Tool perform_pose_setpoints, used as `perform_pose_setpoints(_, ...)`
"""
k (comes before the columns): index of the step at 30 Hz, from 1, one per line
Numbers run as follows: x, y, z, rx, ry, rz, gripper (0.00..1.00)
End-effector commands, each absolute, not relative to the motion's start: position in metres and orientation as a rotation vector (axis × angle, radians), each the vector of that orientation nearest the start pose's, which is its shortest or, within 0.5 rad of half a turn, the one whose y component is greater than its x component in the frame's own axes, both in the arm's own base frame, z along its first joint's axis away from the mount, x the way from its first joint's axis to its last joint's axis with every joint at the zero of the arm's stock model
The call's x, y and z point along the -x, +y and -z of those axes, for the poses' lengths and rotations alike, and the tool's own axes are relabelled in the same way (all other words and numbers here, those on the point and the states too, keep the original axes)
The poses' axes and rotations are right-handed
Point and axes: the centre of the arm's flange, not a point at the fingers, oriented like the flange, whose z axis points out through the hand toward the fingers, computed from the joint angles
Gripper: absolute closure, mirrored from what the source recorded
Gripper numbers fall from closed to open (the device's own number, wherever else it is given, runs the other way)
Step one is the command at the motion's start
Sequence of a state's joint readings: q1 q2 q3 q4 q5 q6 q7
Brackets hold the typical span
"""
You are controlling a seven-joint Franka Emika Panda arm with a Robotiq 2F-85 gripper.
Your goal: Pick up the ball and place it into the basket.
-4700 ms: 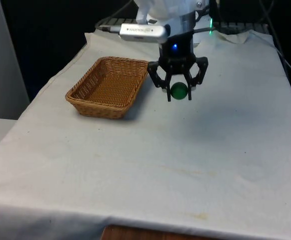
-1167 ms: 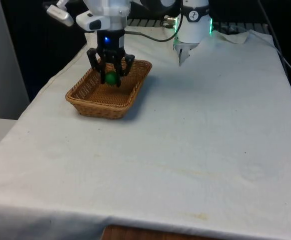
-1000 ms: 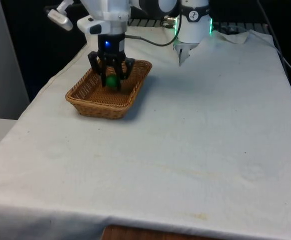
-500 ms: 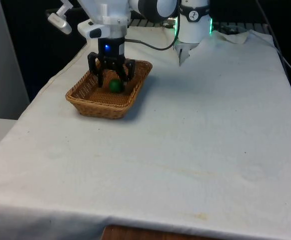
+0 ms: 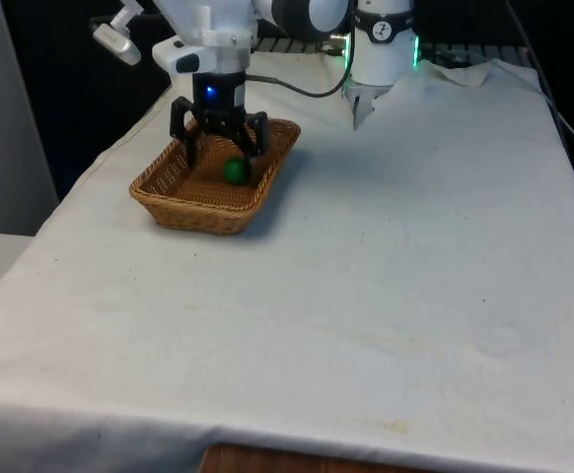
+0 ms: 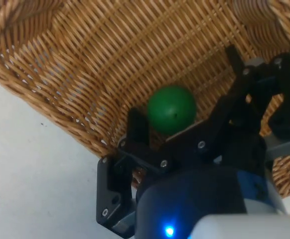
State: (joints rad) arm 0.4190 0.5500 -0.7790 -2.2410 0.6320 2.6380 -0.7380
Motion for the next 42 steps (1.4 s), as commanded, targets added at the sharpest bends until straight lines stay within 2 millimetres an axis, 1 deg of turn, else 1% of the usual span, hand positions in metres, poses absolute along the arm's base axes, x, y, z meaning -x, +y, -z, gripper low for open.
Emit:
perform_pose_setpoints(1,-0.495,-0.218,-0.204,3.235,0.144,0.078,0.0)
perform_pose_setpoints(5,-0.496,-0.217,-0.213,3.229,0.141,0.091,0.0)
perform_pose_setpoints(6,-0.498,-0.217,-0.208,3.224,0.14,0.105,0.0)
perform_pose_setpoints(7,-0.496,-0.217,-0.218,3.225,0.139,0.101,0.0)
perform_pose_setpoints(12,-0.497,-0.214,-0.23,3.218,0.13,0.122,0.0)
perform_pose_setpoints(13,-0.499,-0.211,-0.236,3.216,0.124,0.13,0.0)
perform_pose_setpoints(14,-0.5,-0.211,-0.232,3.208,0.12,0.145,0.0)
perform_pose_setpoints(15,-0.499,-0.209,-0.238,3.214,0.12,0.135,0.0)
perform_pose_setpoints(19,-0.502,-0.2,-0.251,3.209,0.105,0.151,0.0)
perform_pose_setpoints(21,-0.502,-0.197,-0.252,3.209,0.099,0.151,0.0)
perform_pose_setpoints(22,-0.504,-0.192,-0.257,3.208,0.089,0.154,0.0)
perform_pose_setpoints(23,-0.504,-0.193,-0.256,3.197,0.086,0.169,0.0)
perform_pose_setpoints(27,-0.506,-0.182,-0.265,3.211,0.07,0.159,0.0)
perform_pose_setpoints(29,-0.508,-0.173,-0.269,3.211,0.058,0.162,0.0)
perform_pose_setpoints(32,-0.511,-0.162,-0.271,3.209,0.044,0.164,0.0)
perform_pose_setpoints(33,-0.509,-0.166,-0.272,3.199,0.044,0.17,0.0)
perform_pose_setpoints(34,-0.511,-0.159,-0.271,3.208,0.041,0.165,0.0)
perform_pose_setpoints(35,-0.512,-0.157,-0.271,3.208,0.038,0.166,0.0)
perform_pose_setpoints(36,-0.515,-0.149,-0.27,3.206,0.029,0.166,0.0)
perform_pose_setpoints(38,-0.515,-0.146,-0.27,3.204,0.025,0.168,0.0)
perform_pose_setpoints(39,-0.518,-0.139,-0.269,3.201,0.018,0.169,0.0)
perform_pose_setpoints(40,-0.518,-0.136,-0.269,3.2,0.014,0.17,0.0)
perform_pose_setpoints(41,-0.519,-0.133,-0.269,3.199,0.01,0.172,0.0)
perform_pose_setpoints(42,-0.519,-0.136,-0.269,3.188,0.009,0.174,0.0)
